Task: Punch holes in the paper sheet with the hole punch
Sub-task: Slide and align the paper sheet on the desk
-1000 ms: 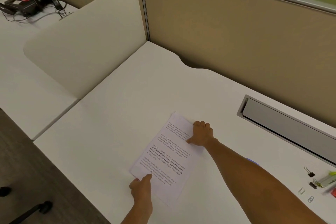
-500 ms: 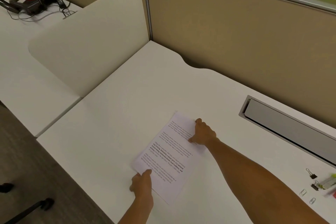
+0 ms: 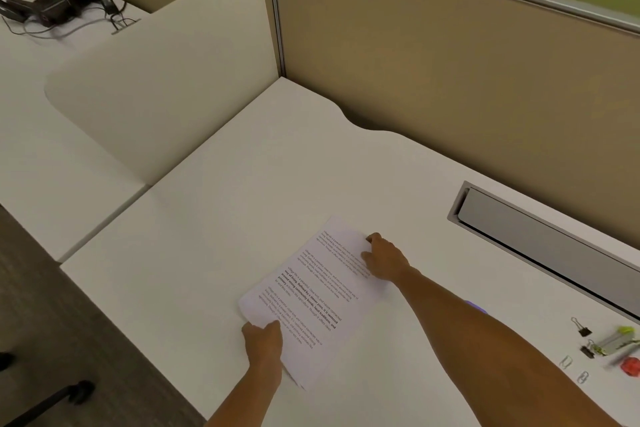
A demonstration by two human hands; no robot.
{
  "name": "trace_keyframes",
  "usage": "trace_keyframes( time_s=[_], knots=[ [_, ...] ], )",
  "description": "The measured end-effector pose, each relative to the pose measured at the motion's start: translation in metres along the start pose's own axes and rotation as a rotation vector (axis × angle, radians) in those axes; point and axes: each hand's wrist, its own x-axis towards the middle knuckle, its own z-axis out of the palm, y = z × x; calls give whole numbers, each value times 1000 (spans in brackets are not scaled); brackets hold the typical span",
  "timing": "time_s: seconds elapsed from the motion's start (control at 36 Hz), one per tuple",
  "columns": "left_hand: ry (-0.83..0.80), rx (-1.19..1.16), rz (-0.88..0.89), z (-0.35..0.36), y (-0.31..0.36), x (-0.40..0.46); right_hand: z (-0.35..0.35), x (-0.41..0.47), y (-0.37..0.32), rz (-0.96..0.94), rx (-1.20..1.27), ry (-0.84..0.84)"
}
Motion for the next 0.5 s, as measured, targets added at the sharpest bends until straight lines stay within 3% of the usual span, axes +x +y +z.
trace_keyframes(
  time_s=[0.5],
  knots=[
    [-39,341,287,-33,0,26,19,-48,39,87,268,-50]
  ],
)
